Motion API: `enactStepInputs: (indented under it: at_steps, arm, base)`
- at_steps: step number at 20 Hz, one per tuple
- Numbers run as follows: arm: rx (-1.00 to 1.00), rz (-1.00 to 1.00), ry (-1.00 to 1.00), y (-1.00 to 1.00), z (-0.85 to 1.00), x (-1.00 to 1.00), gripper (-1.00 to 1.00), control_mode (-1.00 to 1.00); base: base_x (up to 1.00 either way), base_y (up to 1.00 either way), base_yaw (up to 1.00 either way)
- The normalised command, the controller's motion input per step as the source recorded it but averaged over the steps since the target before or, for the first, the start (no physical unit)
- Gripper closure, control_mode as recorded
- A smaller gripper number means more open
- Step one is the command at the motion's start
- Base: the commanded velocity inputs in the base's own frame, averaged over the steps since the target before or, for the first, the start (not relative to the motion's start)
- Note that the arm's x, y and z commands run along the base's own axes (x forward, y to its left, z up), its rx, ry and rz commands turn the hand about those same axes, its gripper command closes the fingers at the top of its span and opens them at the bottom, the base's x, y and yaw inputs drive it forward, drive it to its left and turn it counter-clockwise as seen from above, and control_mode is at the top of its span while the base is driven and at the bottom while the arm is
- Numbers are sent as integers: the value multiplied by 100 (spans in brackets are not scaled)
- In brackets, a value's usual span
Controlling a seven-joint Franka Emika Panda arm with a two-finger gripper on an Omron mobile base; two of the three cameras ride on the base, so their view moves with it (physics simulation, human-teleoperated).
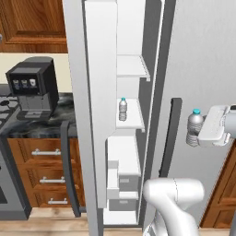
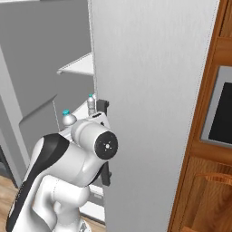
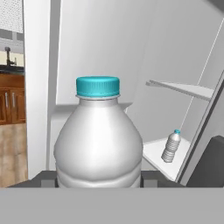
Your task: Take the bottled waters from the counter and place them in the freezer to freeze. Close the freezer door after placing the bottles.
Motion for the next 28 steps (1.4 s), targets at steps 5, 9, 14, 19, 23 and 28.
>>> enactStepInputs:
  at_steps: [5, 9, 14, 19, 23, 28]
  arm:
    - [0, 0, 0, 0, 0, 0, 100, 100]
    - [0, 0, 0, 0, 0, 0, 100, 100]
    - [0, -3, 0, 5, 0, 0, 100, -100]
    - [0, -21, 0, 25, 0, 0, 100, -100]
    - [0, -25, 0, 42, 0, 0, 100, -100]
    - [0, -26, 1, 48, 0, -3, 100, -100]
  base:
    - [4, 7, -1]
    - [2, 6, -3]
    - [0, 6, -5]
    - [0, 0, 0]
    - [0, 0, 0]
    - [0, 0, 0]
